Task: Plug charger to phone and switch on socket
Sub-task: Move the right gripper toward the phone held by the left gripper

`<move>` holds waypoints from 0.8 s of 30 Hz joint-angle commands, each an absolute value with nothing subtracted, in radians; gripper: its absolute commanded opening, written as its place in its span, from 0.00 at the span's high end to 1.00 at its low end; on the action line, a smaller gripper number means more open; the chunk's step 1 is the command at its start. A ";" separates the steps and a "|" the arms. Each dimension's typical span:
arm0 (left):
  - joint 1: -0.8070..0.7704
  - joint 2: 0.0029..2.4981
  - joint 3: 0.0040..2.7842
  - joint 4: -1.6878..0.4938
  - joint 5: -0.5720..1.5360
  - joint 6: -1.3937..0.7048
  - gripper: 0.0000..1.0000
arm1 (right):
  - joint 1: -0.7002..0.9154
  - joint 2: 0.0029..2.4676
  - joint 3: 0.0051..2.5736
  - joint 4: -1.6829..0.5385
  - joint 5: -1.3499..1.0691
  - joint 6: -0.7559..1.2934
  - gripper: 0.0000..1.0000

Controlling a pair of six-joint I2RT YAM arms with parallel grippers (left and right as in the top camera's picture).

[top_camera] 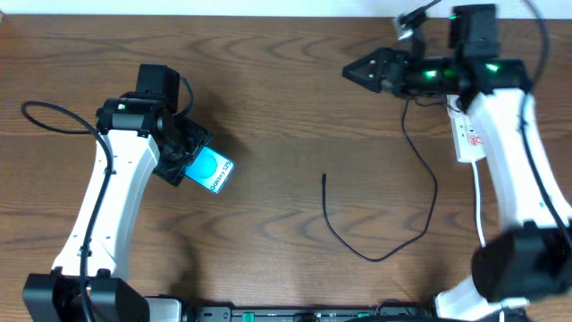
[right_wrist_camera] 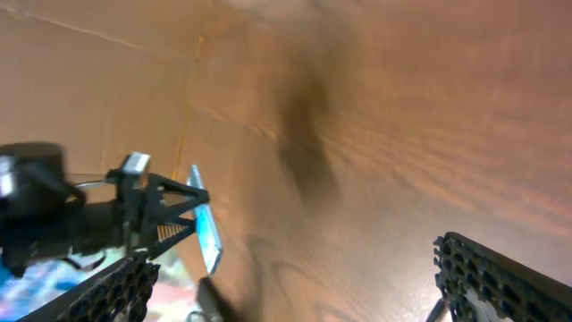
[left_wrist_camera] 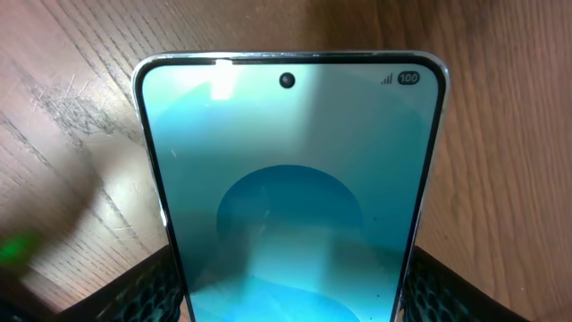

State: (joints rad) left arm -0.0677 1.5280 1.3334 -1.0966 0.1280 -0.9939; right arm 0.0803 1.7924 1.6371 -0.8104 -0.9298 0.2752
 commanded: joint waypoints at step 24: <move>-0.069 1.518 1.343 -1.096 0.119 -1.007 0.93 | 0.380 2.012 1.653 -0.767 -0.990 0.291 0.01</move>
